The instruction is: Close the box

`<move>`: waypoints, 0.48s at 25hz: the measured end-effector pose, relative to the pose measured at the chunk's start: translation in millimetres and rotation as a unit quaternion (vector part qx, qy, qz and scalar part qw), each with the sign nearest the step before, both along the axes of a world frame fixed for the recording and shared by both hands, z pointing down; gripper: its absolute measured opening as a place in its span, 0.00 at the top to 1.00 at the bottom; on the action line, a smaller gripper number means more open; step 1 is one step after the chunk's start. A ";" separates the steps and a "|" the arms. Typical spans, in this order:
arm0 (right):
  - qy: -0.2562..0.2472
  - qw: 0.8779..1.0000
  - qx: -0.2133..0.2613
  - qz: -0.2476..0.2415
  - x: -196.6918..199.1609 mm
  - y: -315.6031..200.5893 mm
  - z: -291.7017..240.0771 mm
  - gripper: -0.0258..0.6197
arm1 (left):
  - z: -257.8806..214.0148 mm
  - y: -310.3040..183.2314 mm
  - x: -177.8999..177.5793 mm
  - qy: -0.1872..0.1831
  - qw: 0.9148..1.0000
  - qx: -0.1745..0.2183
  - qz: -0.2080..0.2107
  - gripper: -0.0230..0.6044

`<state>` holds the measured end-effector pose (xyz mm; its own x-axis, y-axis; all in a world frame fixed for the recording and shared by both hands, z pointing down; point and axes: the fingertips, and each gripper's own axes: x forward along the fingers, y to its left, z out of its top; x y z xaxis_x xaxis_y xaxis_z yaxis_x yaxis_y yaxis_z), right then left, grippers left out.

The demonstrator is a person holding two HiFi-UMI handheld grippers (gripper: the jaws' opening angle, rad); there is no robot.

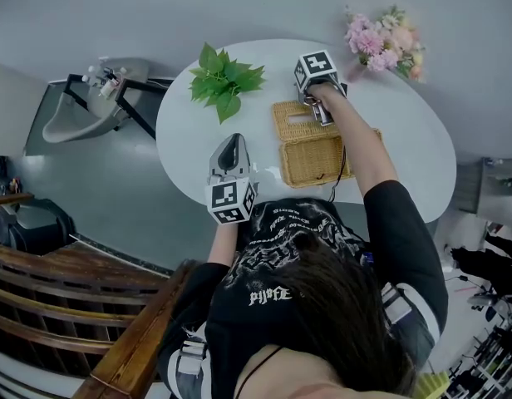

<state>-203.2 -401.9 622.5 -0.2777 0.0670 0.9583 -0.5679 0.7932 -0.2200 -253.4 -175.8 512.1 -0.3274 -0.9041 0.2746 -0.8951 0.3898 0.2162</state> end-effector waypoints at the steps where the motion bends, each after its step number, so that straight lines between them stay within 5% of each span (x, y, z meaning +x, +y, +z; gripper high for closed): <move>1: -0.005 1.000 0.002 0.001 -0.4 -0.7 -2.6 0.90 | -0.9 -0.4 1.3 -0.001 1.000 0.001 0.002 0.92; 12: -0.064 0.997 0.037 0.015 0.3 -1.3 -39.8 0.90 | -5.7 4.1 21.9 0.000 1.000 0.007 0.023 0.92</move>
<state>-202.9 -403.2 582.7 -0.3982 -0.0134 0.9172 -0.5636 0.7925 -0.2331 -231.5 -171.7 506.4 -0.2860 -0.9217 0.2621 -0.9117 0.3459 0.2217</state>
